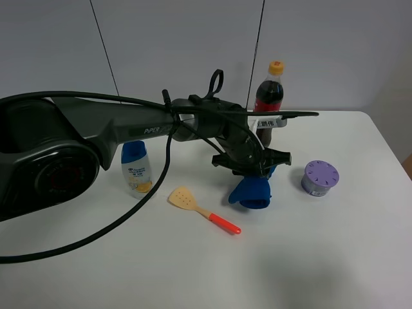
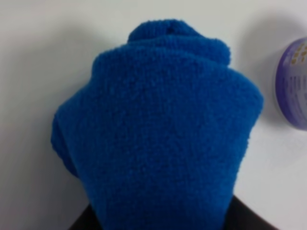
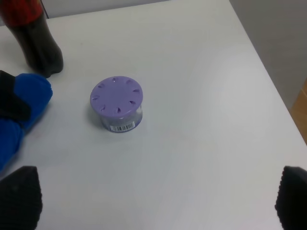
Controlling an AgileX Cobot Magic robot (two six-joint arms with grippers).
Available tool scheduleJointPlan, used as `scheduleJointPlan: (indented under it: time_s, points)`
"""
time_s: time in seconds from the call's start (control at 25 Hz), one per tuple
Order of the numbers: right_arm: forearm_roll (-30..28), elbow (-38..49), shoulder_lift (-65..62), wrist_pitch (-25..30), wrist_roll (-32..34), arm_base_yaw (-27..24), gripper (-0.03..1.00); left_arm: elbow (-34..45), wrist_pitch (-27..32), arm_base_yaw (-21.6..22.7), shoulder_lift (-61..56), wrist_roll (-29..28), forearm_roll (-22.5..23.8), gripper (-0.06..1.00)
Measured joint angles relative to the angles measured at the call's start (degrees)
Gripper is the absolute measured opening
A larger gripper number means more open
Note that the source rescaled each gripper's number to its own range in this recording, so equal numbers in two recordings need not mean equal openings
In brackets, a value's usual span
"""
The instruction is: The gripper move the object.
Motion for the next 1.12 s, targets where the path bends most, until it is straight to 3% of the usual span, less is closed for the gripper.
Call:
scheduleJointPlan:
  time_s: [0.08, 0.12, 0.28, 0.36, 0.56, 0.72, 0.96, 1.12]
  points:
    - [0.0, 0.0, 0.0, 0.0, 0.0, 0.0, 1.00, 0.0, 0.8, 0.0, 0.0, 0.8, -1.0, 0.01]
    - [0.0, 0.0, 0.0, 0.0, 0.0, 0.0, 1.00, 0.0, 1.5, 0.0, 0.0, 1.5, -1.5, 0.08]
    - [0.0, 0.0, 0.0, 0.0, 0.0, 0.0, 1.00, 0.0, 3.4, 0.0, 0.0, 2.1, -3.3, 0.80]
    - [0.0, 0.0, 0.0, 0.0, 0.0, 0.0, 1.00, 0.0, 4.0, 0.0, 0.0, 2.1, -3.6, 0.94]
    - [0.0, 0.0, 0.0, 0.0, 0.0, 0.0, 1.00, 0.0, 5.4, 0.0, -1.0, 2.1, -3.7, 0.99]
    - [0.0, 0.0, 0.0, 0.0, 0.0, 0.0, 1.00, 0.0, 9.8, -0.4, -7.2, 3.0, 0.4, 0.99]
    - [0.0, 0.0, 0.0, 0.0, 0.0, 0.0, 1.00, 0.0, 16.5, -0.8, -23.0, 13.8, 9.0, 0.99]
    - [0.0, 0.0, 0.0, 0.0, 0.0, 0.0, 1.00, 0.0, 14.8, 4.6, -30.4, 20.3, 12.9, 0.99]
